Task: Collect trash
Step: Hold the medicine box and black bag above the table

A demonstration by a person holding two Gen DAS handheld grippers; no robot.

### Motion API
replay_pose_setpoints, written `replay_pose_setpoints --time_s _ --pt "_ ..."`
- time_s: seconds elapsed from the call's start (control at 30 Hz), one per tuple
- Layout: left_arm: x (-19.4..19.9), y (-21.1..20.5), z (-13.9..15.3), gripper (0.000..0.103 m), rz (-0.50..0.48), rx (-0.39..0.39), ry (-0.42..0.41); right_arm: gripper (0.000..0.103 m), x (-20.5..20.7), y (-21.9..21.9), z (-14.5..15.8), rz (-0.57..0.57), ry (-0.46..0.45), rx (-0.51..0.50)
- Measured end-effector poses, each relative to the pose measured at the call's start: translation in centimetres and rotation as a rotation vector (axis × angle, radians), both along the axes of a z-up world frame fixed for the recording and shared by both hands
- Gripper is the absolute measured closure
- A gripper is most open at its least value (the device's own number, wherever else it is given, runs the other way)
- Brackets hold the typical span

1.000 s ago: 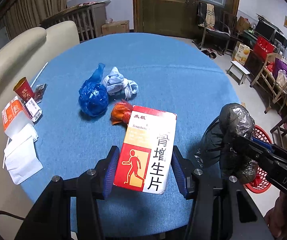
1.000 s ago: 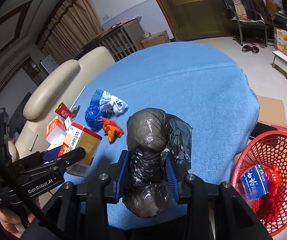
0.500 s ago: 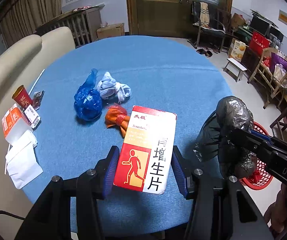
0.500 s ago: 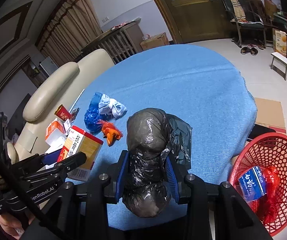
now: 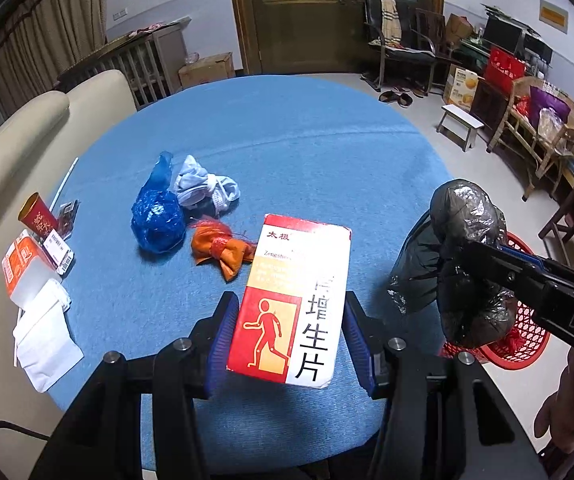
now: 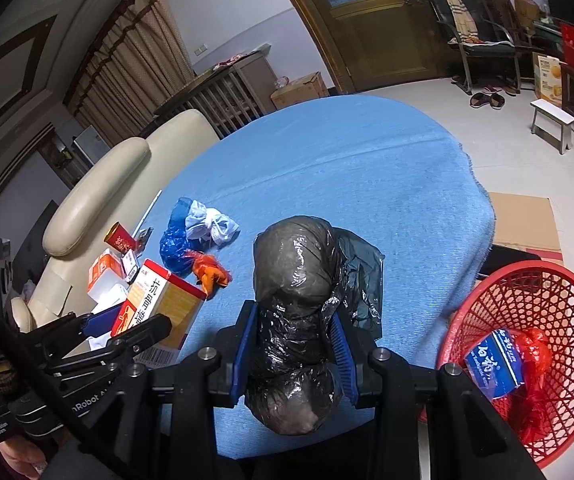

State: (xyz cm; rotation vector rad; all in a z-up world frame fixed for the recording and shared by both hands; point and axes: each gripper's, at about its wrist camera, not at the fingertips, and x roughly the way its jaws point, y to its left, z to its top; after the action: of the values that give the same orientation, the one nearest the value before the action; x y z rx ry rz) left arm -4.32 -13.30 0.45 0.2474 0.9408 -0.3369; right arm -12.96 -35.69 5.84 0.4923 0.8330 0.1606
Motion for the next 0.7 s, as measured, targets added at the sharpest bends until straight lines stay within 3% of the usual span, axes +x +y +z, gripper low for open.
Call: replay_pose_setpoints --time_s 0.7 --pt "-0.7 -4.1 0.3 0.049 -0.099 0.043 -0.025 0.064 -1.8 -3.7 -0.4 -0.084 0.009 0.013"
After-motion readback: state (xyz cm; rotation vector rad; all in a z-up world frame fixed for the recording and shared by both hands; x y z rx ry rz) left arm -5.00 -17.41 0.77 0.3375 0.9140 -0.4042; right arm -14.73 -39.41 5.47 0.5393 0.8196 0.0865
